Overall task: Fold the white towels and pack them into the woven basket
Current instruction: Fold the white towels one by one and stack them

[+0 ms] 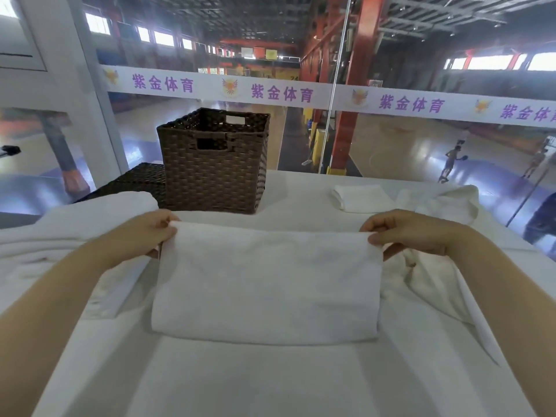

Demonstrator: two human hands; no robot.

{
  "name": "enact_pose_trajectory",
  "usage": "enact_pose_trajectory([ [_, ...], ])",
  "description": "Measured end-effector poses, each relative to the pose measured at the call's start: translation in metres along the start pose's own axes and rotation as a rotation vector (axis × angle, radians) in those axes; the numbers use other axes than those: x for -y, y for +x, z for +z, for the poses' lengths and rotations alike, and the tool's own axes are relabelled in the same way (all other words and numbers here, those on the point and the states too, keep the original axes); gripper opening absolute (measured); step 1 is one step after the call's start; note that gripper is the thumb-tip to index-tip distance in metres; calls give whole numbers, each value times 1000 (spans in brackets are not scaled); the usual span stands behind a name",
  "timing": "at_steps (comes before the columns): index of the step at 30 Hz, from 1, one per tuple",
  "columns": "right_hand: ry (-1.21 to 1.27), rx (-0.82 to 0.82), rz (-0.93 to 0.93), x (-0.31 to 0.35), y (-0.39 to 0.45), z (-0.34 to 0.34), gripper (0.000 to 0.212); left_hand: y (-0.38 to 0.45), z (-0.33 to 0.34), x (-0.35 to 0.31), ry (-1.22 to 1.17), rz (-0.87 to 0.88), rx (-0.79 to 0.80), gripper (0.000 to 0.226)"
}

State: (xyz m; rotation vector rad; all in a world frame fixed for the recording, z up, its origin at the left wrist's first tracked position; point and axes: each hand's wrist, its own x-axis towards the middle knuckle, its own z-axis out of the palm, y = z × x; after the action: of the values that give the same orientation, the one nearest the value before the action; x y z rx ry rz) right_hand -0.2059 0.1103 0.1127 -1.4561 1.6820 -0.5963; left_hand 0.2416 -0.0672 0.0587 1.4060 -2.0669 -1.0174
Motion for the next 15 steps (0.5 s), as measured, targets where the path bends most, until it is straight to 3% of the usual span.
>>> enact_pose_trajectory([
  [4, -101, -329, -14, 1, 38, 7, 16, 42, 20, -8, 245, 136, -254, 16],
  [7, -210, -489, 27, -11, 77, 20, 19, 70, 43, 5, 254, 80, -293, 14],
  [11, -139, -578, 121, -35, 122, 41, 22, 99, 73, 26, 288, -39, -301, 18],
  [15, -157, -619, 172, -50, 145, 50, 21, 120, 90, 42, 308, -26, -305, 15],
])
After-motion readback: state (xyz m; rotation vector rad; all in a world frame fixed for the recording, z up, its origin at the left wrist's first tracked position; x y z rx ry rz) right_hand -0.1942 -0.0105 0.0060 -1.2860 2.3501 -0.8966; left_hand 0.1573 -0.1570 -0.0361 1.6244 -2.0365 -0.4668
